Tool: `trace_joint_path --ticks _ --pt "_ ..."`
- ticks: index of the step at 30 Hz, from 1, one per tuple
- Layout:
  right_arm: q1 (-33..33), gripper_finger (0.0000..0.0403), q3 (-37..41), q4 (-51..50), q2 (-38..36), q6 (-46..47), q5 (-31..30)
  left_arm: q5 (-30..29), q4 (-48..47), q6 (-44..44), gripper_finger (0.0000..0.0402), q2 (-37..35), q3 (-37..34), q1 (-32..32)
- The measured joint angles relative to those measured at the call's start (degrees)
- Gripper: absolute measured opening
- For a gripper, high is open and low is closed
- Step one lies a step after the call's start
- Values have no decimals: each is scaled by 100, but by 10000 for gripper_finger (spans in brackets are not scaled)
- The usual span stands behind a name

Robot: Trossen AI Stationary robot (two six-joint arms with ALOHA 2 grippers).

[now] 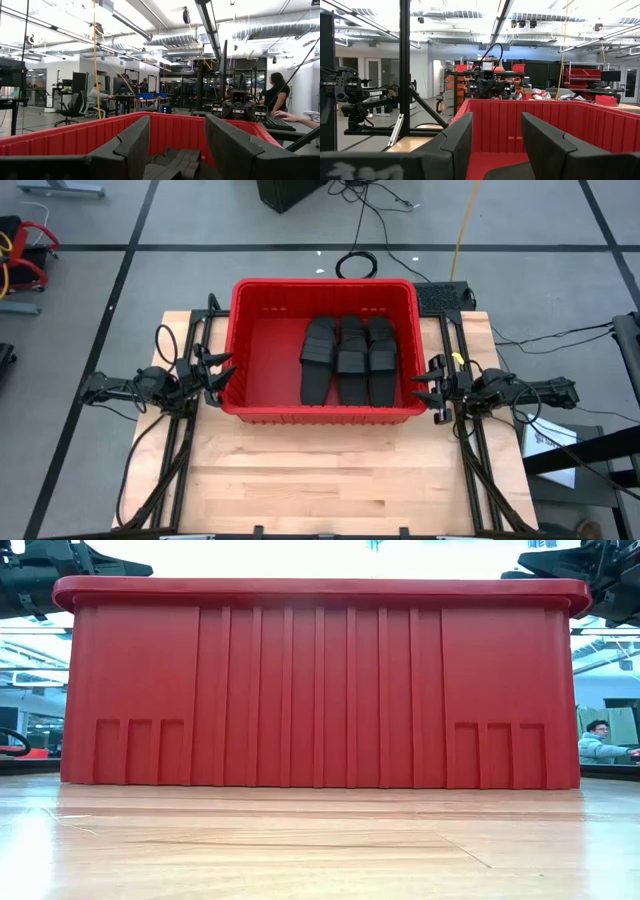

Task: Pick and place slides into bin
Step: Return to Home Position

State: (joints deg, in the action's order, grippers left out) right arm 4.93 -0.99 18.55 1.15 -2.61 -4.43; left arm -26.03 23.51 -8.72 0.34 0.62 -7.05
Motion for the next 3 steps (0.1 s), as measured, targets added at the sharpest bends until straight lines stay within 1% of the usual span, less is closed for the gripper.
trace_joint_path --ticks 3 --pt "0 155 -1 1 0 0 -2 0 0 1 196 0 0 0"
